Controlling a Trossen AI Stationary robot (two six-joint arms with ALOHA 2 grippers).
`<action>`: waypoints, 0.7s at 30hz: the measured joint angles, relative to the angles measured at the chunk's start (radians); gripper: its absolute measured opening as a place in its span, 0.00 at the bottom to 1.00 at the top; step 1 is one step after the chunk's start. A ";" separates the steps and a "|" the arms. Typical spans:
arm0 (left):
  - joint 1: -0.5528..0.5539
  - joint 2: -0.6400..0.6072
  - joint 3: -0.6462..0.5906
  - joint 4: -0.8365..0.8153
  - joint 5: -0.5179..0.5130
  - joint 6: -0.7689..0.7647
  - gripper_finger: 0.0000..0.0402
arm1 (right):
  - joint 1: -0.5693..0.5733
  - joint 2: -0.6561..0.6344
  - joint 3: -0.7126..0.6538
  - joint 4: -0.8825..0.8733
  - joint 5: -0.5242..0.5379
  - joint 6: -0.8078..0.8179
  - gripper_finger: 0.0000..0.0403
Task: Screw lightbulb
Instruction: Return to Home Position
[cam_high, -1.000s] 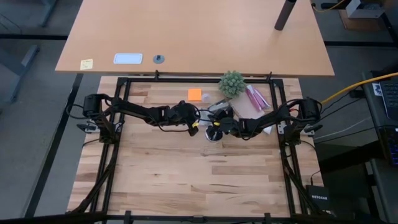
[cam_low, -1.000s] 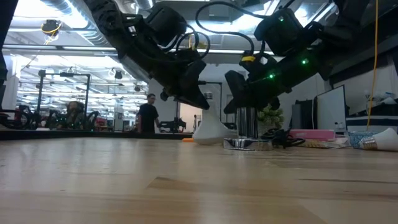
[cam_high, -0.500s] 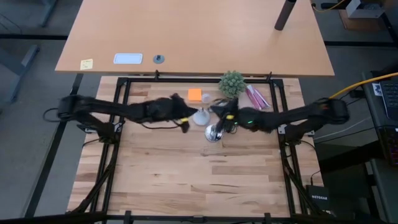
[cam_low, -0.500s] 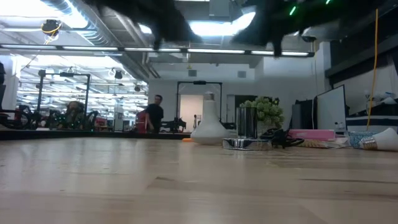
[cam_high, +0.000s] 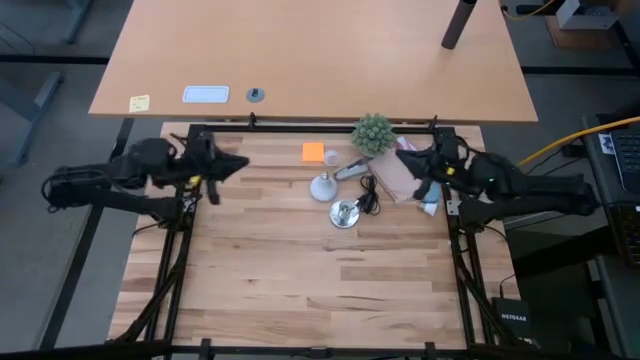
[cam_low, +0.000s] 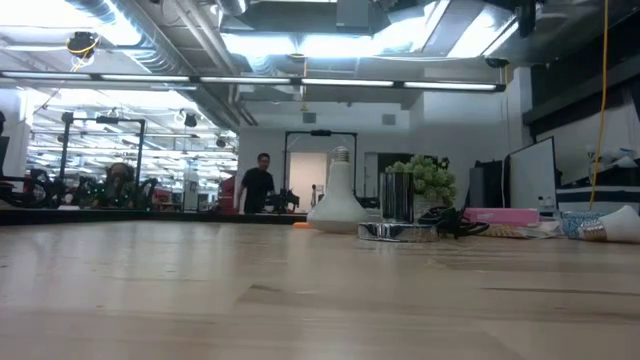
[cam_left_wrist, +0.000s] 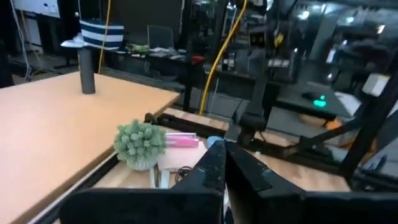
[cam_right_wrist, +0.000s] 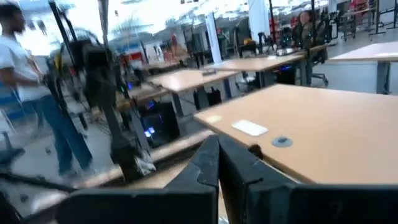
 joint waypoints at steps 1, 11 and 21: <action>0.000 -0.021 0.000 -0.021 0.000 -0.006 0.00 | 0.000 -0.018 0.000 -0.042 0.000 -0.012 0.01; 0.000 -0.111 -0.301 -0.092 0.032 -0.048 0.00 | -0.001 -0.035 -0.285 -0.105 -0.047 0.089 0.01; 0.030 -0.244 -0.682 0.276 0.126 -0.095 0.00 | -0.001 -0.038 -0.648 0.408 -0.077 0.141 0.01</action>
